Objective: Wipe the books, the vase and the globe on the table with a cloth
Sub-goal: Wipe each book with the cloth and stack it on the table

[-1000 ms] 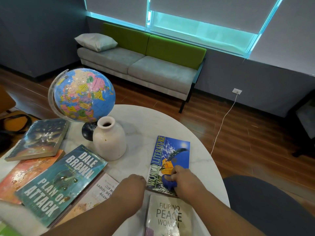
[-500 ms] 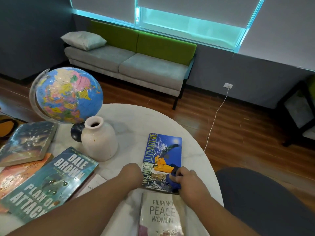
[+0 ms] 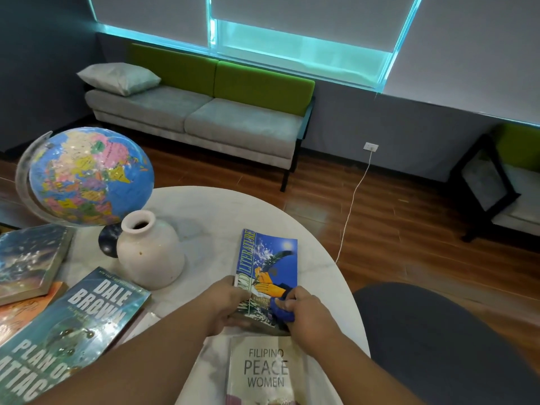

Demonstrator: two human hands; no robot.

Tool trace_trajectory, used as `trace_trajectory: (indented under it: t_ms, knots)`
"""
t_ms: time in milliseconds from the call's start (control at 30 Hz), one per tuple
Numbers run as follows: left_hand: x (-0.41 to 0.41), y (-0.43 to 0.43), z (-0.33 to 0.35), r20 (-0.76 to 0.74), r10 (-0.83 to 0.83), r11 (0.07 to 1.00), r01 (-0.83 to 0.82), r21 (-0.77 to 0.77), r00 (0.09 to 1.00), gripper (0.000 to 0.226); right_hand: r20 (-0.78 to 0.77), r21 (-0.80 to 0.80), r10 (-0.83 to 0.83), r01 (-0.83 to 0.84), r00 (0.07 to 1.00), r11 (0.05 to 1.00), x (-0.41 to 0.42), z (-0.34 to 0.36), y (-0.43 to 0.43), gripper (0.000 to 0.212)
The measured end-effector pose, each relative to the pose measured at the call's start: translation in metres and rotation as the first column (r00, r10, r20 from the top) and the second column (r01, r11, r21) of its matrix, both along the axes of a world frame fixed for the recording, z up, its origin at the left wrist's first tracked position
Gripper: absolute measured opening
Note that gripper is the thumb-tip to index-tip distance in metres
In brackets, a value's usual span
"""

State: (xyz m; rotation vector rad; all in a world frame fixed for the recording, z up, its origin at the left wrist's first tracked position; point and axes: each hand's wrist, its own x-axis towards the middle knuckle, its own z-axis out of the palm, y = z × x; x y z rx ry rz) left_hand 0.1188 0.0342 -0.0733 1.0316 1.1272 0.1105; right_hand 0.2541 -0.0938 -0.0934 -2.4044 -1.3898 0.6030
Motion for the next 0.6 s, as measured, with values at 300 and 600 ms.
trace_trajectory:
  t_ms: [300,600]
  knots:
    - [-0.063,-0.032,0.022,0.31,0.032,0.999,-0.042,0.025,0.95,0.043,0.075,0.156,0.094,-0.105,0.993,0.982,-0.025,0.042,-0.019,0.027]
    - [-0.155,-0.074,0.053,0.453,0.086,0.991,-0.121,0.049,0.887,0.055,0.239,0.121,0.312,-0.347,0.92,0.93,-0.084,0.098,-0.023,0.046]
